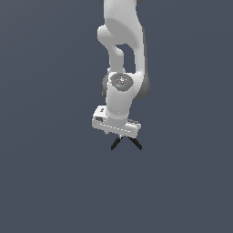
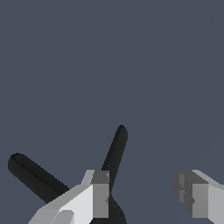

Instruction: Pick up the object and move it to a goal position.

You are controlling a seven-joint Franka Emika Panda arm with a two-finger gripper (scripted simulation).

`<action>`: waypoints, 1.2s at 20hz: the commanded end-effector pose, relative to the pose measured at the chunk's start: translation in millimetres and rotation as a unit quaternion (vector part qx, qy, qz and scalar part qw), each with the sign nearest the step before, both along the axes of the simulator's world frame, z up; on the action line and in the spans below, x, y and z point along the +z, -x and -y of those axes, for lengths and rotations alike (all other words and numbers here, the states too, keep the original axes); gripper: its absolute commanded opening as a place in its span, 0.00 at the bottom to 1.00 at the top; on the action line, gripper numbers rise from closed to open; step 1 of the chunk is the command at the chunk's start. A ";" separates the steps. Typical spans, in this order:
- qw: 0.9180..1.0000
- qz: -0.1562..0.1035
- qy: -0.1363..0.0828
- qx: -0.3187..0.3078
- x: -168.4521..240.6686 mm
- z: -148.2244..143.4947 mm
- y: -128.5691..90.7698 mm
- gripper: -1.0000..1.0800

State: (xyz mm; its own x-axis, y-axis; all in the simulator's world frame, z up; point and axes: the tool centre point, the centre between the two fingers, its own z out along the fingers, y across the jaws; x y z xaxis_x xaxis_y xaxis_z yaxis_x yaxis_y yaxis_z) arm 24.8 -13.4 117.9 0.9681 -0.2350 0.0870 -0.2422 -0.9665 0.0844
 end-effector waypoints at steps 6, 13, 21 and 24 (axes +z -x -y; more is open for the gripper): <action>0.997 0.028 0.019 -0.068 -35.2 -1.1 -4.3 0.62; 0.992 0.049 0.030 -0.109 -57.0 -2.2 -5.9 0.62; 0.989 0.060 0.035 -0.129 -67.5 -2.8 -6.5 0.62; 0.989 0.060 0.035 -0.128 -67.6 -3.0 -6.3 0.62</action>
